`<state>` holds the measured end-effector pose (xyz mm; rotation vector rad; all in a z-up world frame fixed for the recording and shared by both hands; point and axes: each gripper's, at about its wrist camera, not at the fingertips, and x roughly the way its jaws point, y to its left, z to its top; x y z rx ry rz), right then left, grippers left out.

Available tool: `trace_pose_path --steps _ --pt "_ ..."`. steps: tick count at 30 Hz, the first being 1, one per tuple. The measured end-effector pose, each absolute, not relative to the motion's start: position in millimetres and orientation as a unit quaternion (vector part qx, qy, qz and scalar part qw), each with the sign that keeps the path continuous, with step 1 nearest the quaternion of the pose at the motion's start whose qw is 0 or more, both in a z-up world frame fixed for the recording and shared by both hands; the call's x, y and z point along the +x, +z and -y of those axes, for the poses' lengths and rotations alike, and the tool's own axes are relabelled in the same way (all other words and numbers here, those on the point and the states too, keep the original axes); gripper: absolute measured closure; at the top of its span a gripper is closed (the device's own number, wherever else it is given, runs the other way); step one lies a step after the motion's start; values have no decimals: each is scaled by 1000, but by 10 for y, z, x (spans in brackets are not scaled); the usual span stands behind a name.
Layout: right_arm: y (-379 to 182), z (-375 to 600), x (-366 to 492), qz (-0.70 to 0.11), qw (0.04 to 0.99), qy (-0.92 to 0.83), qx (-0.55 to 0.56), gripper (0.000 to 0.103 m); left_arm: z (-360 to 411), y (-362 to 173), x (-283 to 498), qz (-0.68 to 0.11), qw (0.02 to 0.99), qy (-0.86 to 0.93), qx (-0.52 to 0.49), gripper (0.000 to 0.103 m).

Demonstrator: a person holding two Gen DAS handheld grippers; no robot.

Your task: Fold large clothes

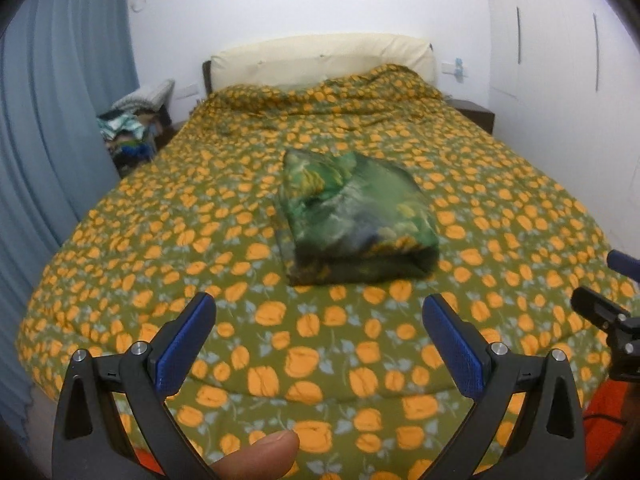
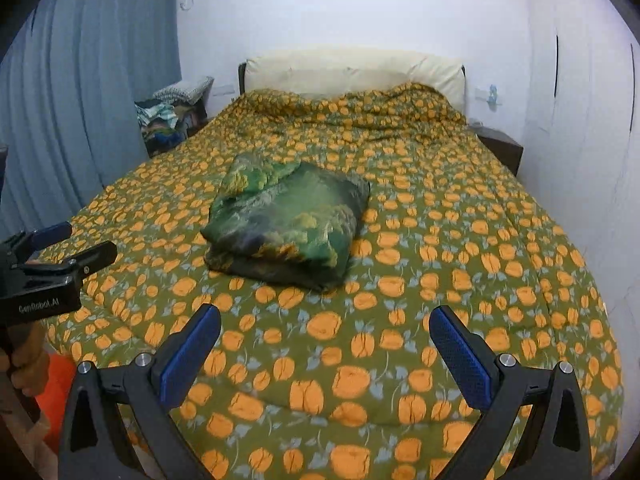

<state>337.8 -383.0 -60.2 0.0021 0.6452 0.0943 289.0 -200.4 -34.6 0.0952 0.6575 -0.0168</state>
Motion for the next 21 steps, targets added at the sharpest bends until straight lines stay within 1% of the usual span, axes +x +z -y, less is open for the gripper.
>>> trace_pose_path --steps 14,21 --pt "-591 3766 3161 -357 932 57 20 0 2083 -406 2671 -358 933 -6 35 0" --pt "-486 3689 3104 -343 939 31 -5 0 2139 -422 2655 -362 931 -12 45 0"
